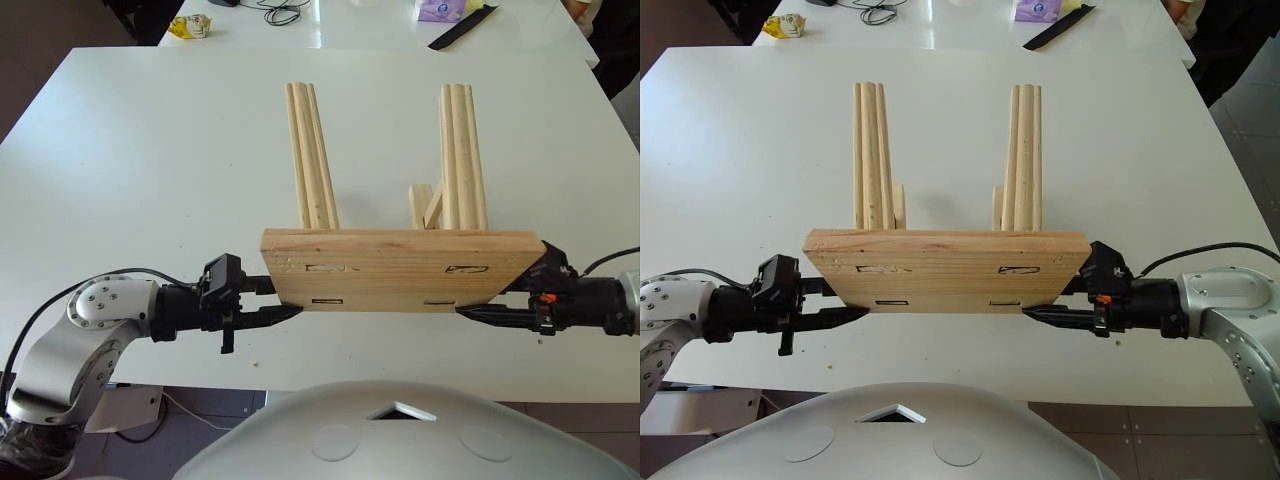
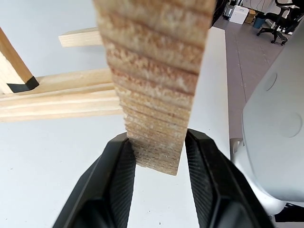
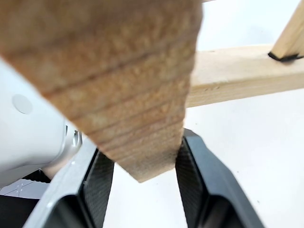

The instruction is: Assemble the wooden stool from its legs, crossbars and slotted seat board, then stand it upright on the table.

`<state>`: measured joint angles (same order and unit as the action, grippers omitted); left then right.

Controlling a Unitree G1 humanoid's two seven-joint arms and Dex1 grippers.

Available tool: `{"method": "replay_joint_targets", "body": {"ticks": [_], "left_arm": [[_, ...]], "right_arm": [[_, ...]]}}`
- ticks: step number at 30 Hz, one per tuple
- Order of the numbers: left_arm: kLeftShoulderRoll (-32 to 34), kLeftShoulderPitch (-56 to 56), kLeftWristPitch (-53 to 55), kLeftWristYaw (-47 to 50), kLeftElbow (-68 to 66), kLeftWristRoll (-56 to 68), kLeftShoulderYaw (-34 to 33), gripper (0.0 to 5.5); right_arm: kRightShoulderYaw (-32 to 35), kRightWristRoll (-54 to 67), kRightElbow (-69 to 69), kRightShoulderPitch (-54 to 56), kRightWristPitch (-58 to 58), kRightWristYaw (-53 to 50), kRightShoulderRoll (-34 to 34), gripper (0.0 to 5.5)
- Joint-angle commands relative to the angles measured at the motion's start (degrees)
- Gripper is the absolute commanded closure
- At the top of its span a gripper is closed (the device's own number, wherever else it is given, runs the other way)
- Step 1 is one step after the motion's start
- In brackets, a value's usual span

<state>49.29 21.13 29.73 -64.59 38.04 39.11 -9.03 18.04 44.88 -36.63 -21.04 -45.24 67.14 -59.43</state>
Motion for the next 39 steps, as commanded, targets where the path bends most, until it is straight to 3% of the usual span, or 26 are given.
{"method": "replay_joint_targets", "body": {"ticks": [1, 7, 15, 27, 31, 34, 39], "left_arm": [[2.07, -1.4, 9.49, 9.24, 8.77, 12.56, -7.69, 4.0], [14.97, -6.43, 22.59, 11.34, 6.19, 38.52, -14.68, 4.0], [32.39, -7.29, 27.19, 18.42, -2.0, 71.96, -18.28, 4.0], [47.49, 5.03, 44.55, -4.81, -12.21, 73.89, -27.04, 4.01], [51.55, 6.42, 51.69, -12.42, -15.28, 73.89, -28.48, 4.01], [55.91, 4.91, 56.53, -18.11, -18.64, 73.89, -25.96, 4.01], [58.06, 5.3, 54.54, -18.57, -19.22, 73.89, -18.39, 4.01]], "right_arm": [[5.72, 20.43, -3.51, 6.2, -9.4, -2.77, -2.46, 3.74], [8.9, 43.46, 2.48, 12.8, -16.36, -8.46, -11.42, 3.74], [9.59, 66.81, 8.64, 15.23, -18.82, -9.09, -26.43, 3.74], [4.69, 68.12, 17.17, 15.27, -28.69, 7.43, -41.77, 4.17], [4.28, 68.12, 15.3, 11.08, -28.97, 8.1, -40.18, 4.17], [5.22, 68.12, 13.51, 6.4, -26.16, 5.7, -37.18, 4.17], [4.49, 68.12, 10.5, -0.71, -18.98, -3.41, -31.08, 4.17]]}}
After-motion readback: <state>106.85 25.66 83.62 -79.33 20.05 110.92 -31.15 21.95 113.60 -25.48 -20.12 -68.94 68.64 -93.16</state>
